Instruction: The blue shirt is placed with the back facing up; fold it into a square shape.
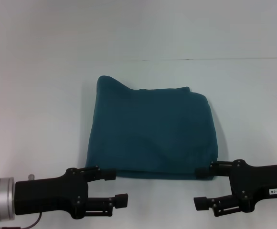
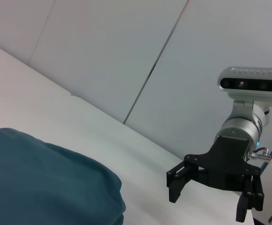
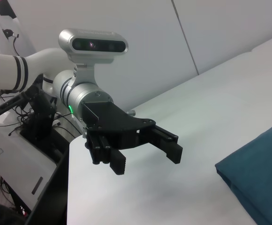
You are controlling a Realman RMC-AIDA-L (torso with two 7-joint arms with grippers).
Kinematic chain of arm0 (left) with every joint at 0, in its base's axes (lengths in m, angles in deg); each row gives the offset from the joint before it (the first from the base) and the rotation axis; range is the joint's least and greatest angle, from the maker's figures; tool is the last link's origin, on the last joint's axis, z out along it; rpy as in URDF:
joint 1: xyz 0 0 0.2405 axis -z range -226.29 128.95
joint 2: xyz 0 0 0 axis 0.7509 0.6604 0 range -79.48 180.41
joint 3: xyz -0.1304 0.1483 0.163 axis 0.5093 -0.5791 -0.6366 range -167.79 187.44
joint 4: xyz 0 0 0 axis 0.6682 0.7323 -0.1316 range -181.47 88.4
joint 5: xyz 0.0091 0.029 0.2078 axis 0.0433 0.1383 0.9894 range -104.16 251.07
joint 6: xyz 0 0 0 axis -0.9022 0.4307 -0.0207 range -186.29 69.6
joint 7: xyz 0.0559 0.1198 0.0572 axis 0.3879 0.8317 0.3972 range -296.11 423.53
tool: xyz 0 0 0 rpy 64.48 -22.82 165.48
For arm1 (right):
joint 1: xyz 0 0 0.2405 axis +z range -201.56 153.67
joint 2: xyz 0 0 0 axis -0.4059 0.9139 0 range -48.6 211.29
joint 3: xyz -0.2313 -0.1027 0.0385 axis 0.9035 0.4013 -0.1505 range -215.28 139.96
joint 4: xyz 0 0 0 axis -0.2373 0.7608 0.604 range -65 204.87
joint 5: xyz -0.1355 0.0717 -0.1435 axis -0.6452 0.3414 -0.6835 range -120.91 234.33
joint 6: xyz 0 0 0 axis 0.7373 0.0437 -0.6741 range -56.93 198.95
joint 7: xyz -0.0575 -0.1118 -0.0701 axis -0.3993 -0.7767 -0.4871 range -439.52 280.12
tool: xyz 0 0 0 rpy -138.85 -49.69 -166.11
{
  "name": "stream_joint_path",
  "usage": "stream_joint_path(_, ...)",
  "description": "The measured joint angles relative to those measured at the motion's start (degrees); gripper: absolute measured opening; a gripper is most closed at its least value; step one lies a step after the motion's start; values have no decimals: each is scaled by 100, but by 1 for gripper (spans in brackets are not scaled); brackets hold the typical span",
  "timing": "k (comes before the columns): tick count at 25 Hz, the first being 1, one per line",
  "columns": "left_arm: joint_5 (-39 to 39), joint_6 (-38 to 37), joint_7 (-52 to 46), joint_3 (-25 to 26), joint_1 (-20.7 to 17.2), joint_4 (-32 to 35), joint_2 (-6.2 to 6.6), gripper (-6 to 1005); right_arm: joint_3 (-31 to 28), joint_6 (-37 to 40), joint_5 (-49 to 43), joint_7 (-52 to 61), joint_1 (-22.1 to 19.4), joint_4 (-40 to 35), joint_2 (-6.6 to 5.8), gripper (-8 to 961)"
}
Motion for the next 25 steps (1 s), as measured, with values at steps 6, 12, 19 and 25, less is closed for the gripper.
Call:
stream_joint_path(6, 0, 5, 0, 0, 0, 0, 0, 877, 0, 2, 0, 4, 14, -5, 7, 915)
stream_joint_path(12, 0, 5, -7, 0, 9, 0, 0, 877, 0, 30, 27, 52, 30, -52, 2, 915)
stream_joint_path(19, 0, 5, -33, 0, 29, 0, 4, 876, 0, 38, 35, 70, 36, -54, -1, 915)
stream_joint_path(25, -8, 5, -44, 11, 28, 0, 8, 877, -2, 38, 44, 70, 35, -52, -1, 915)
